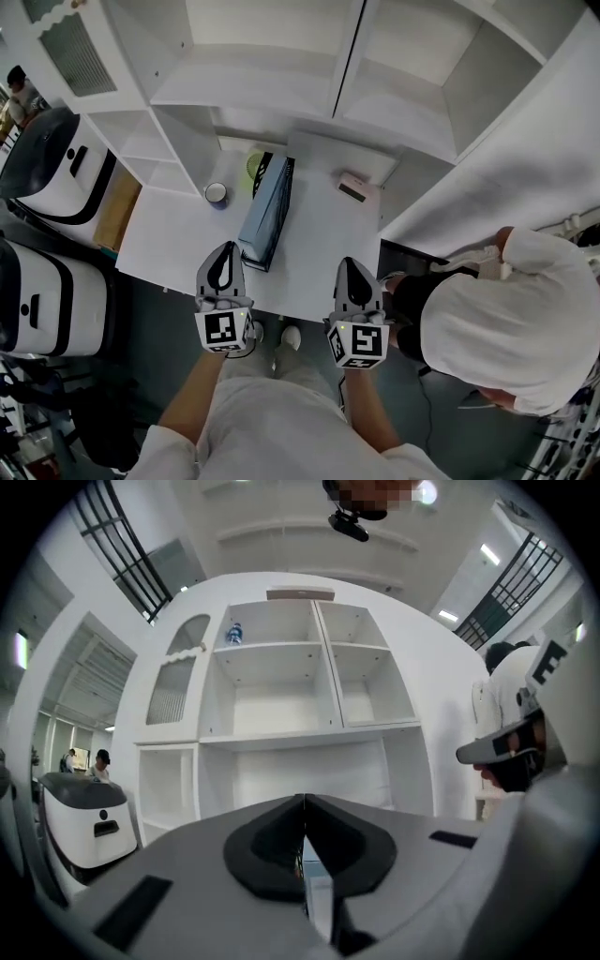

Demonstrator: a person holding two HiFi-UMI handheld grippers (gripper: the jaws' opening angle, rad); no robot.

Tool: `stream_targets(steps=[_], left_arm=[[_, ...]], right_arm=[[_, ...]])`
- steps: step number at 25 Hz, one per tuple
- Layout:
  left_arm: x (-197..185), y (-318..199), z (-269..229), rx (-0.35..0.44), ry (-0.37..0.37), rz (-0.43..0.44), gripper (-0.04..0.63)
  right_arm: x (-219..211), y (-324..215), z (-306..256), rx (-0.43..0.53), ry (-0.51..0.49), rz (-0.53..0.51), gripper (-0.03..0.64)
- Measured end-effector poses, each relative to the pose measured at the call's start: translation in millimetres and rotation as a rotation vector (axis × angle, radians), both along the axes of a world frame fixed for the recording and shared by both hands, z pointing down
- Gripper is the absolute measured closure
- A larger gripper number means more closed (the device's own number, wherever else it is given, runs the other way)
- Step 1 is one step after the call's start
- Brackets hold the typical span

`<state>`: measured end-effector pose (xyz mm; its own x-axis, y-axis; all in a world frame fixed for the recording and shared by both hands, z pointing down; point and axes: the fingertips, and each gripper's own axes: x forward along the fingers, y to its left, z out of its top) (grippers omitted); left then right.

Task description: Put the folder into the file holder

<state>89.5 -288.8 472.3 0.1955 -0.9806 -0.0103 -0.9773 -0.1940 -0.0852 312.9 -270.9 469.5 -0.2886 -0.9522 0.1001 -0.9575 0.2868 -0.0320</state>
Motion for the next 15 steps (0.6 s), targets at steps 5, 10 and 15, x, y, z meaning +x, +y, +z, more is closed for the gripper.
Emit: stream_targets(steps=[5, 10, 15], left_arm=[[7, 24, -8, -0.017, 0.001, 0.001, 0.604], [9, 56, -9, -0.032, 0.007, 0.048, 0.604], [-10, 113, -3, -0.072, 0.033, 0.105, 0.604]], right_arm=[[-13, 17, 16, -0.028, -0.016, -0.015, 0.624], [-29, 50, 12, -0.018, -0.003, 0.006, 0.626], [-66, 107, 2, 0.003, 0.026, 0.012, 0.626]])
